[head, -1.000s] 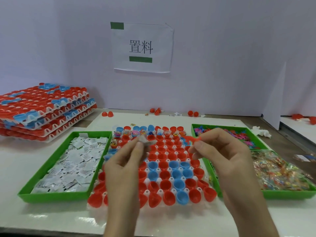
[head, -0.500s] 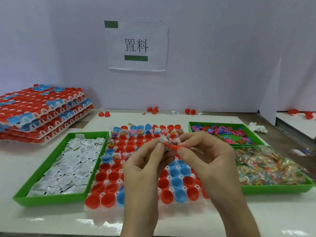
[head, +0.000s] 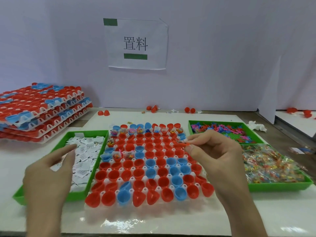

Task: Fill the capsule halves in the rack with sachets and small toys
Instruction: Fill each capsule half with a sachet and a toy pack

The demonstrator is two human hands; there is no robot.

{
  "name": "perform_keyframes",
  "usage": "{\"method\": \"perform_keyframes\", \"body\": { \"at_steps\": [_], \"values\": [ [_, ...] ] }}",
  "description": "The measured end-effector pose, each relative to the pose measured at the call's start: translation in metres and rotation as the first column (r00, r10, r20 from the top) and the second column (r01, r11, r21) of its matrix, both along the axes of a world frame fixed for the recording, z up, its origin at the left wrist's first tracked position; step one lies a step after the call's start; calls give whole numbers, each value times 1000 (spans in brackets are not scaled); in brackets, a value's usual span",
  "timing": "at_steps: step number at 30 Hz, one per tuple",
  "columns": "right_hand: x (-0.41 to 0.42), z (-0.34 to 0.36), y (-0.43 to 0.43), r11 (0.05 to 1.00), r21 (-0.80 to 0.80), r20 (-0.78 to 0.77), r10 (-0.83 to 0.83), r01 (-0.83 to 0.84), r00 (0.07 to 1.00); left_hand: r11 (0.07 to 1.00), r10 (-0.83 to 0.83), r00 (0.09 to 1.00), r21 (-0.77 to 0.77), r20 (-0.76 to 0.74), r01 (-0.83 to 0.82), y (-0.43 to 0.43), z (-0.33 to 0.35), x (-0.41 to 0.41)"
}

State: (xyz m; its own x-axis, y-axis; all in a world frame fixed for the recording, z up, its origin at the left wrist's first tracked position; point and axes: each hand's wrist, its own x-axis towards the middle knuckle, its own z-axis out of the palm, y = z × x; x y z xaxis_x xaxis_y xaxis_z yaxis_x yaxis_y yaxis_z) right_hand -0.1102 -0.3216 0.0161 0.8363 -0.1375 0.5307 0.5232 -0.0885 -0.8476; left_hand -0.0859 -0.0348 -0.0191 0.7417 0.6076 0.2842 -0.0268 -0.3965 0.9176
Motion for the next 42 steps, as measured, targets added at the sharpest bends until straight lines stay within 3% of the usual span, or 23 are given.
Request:
{"method": "perform_keyframes", "body": {
  "at_steps": [2, 3, 6, 8, 10, 14, 19, 30, 36, 39, 41, 42],
  "values": [
    [1, 0, -2, 1000, 0, 10, -4, 4, 1000, 995, -7, 981, 92, -196, 25, 9, -1, 1],
    [1, -1, -1, 1000, -7, 22, -15, 15, 1000, 994, -14, 977, 103, -211, 36, 4, 0, 0],
    [3, -5, 3, 993, -38, 123, -107, 113, 987, 977, -204, 977, 51, -66, 207, -49, 13, -14],
    [4, -8, 4, 984, -71, 198, -147, 163, 969, 871, -490, 872, -47, -18, 488, -95, 21, -22],
    [4, -10, 1, 973, -156, 252, -128, 171, 959, 732, -657, 751, -184, 63, 656, -131, 21, -25],
    [-1, -8, -20, 932, -342, 206, -51, 121, 977, 570, -691, 700, -457, 183, 683, -156, 16, -25],
    [-6, -2, -35, 864, -498, 146, -6, 79, 989, 460, -742, 634, -520, 219, 719, -156, 9, -25],
    [-7, -2, -41, 862, -507, 117, 48, 18, 992, 482, -724, 648, -497, 237, 721, -163, 12, -27],
    [-5, -3, -43, 925, -370, 78, 124, -87, 989, 514, -683, 687, -507, 246, 692, -162, 8, -26],
    [8, -14, -55, 915, -396, 46, -67, 80, 997, 513, -668, 703, -533, 244, 672, -160, 5, -24],
    [18, -30, -73, 802, -555, -91, -324, 222, 942, 509, -668, 701, -534, 250, 675, -159, 5, -24],
    [22, -38, -82, 728, -655, -206, -427, 199, 881, 507, -670, 697, -529, 254, 681, -158, 5, -25]
  ]
}}
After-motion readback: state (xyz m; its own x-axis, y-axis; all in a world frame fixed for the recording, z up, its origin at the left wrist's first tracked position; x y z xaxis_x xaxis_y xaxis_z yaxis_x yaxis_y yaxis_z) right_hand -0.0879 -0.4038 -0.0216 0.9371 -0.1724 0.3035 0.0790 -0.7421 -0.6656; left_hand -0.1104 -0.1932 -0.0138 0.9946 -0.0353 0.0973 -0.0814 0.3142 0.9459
